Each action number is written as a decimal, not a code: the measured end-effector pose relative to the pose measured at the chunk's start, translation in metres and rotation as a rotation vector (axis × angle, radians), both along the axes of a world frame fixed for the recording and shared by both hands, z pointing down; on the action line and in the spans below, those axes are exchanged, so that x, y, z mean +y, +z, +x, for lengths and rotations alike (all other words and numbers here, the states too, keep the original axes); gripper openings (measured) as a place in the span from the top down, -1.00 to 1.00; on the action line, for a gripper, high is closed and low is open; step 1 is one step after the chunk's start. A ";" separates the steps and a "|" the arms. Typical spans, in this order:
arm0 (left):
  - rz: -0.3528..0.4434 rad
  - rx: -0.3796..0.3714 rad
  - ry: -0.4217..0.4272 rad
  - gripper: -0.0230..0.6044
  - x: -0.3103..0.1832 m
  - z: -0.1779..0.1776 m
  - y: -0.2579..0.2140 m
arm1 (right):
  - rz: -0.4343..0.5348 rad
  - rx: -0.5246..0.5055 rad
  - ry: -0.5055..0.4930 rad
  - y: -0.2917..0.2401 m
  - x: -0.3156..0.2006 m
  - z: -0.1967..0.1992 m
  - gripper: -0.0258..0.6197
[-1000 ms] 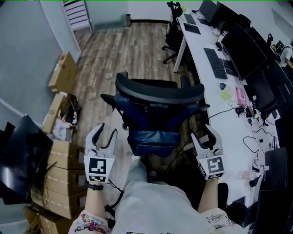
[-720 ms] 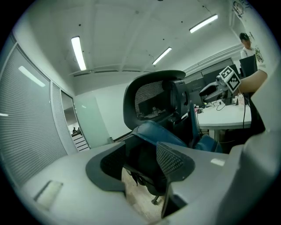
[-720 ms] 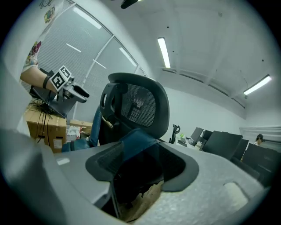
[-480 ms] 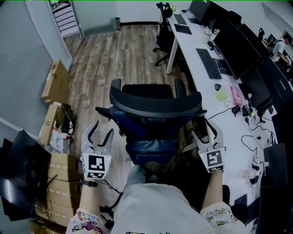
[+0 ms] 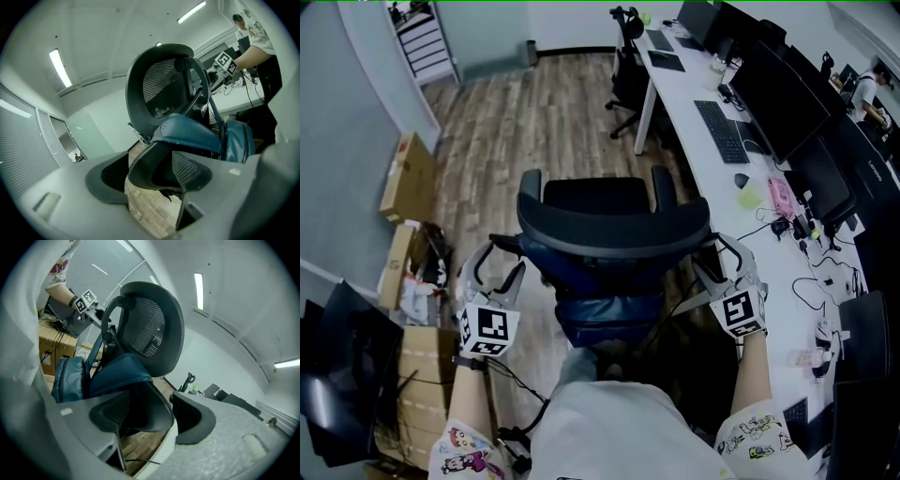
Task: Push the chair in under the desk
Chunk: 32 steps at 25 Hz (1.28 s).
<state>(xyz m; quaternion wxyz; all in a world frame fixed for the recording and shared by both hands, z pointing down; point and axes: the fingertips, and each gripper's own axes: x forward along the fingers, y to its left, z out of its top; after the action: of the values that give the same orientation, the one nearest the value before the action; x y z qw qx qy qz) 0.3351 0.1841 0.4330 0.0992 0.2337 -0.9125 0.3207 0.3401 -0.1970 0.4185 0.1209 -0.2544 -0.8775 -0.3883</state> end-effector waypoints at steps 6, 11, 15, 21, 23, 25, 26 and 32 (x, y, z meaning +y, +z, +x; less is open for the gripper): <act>-0.106 0.003 0.041 0.00 -0.001 -0.016 0.012 | 0.058 0.023 -0.042 0.012 -0.003 -0.017 0.04; -0.161 0.007 0.035 0.00 0.003 -0.028 0.017 | 0.048 0.034 -0.067 0.015 -0.004 -0.024 0.08; -0.185 0.010 0.052 0.10 -0.001 -0.035 0.020 | 0.035 0.032 -0.082 0.016 -0.002 -0.025 0.08; -0.199 -0.006 0.048 0.10 0.000 -0.038 0.020 | 0.018 0.021 -0.077 0.015 -0.003 -0.027 0.07; -0.204 -0.005 0.049 0.09 -0.001 -0.041 0.019 | 0.007 0.021 -0.073 0.015 -0.004 -0.027 0.07; -0.209 -0.001 0.055 0.09 0.001 -0.047 0.018 | 0.014 0.019 -0.054 0.014 -0.003 -0.027 0.07; -0.211 0.003 0.058 0.09 0.002 -0.050 0.019 | 0.017 0.016 -0.046 0.014 -0.001 -0.028 0.07; -0.203 0.003 0.092 0.09 0.014 -0.073 0.022 | 0.019 0.012 0.001 0.016 0.012 -0.034 0.07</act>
<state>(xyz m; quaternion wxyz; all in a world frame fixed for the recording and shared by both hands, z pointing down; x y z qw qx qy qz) 0.2618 0.1977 0.4553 0.1090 0.2648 -0.8636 0.4151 0.3058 -0.1849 0.4342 0.1288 -0.2552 -0.8732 -0.3948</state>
